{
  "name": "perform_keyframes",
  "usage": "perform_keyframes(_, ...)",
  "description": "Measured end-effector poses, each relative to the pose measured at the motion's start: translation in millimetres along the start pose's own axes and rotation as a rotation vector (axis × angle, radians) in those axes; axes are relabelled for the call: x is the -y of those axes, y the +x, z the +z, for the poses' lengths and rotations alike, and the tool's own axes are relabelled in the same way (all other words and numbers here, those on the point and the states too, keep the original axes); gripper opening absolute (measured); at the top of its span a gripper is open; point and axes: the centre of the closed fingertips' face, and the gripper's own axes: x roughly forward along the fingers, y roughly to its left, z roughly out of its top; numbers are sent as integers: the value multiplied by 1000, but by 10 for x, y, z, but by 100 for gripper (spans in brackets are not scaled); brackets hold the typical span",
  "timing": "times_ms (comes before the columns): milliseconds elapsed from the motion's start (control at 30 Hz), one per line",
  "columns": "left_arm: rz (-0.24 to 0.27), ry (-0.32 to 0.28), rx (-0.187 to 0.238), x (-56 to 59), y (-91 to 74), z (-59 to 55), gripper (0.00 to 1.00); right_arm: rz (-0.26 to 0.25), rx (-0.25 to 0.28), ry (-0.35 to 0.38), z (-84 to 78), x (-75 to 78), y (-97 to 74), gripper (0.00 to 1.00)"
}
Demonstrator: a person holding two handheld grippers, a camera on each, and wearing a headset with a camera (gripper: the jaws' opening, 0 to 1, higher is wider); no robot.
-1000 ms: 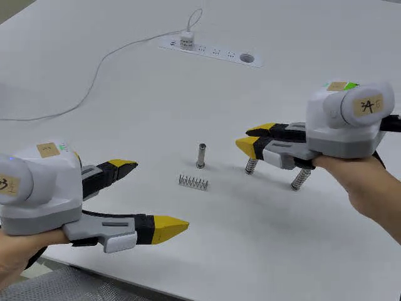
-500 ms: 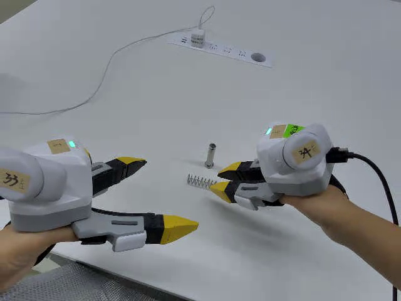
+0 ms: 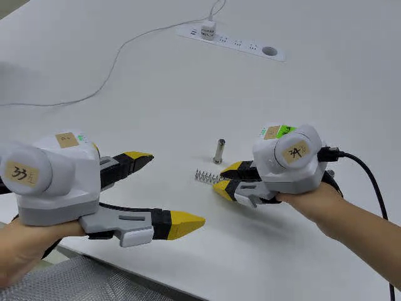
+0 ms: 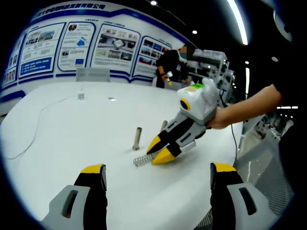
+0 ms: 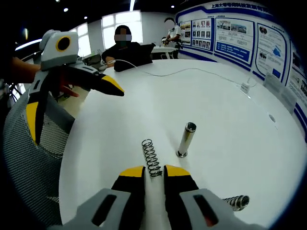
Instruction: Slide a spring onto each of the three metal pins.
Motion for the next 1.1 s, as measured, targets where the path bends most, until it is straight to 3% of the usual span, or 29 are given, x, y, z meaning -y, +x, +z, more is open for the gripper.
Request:
perform_keyframes(367, -11, 2, -18, 18, 17, -38, 90, 2, 36, -2, 23, -6, 9, 12)
perform_keyframes(433, -14, 6, -20, 26, 18, -40, 90, -3, 34, -37, 23, -16, 11, 12)
perform_keyframes(667, -20, 16, -30, 50, 18, -54, 89, -10, 13, -10, 11, -13, -8, 11)
perform_keyframes(1100, -69, 38, -44, 149, 38, -79, 82, 4, 68, -62, 131, -128, -473, 10)
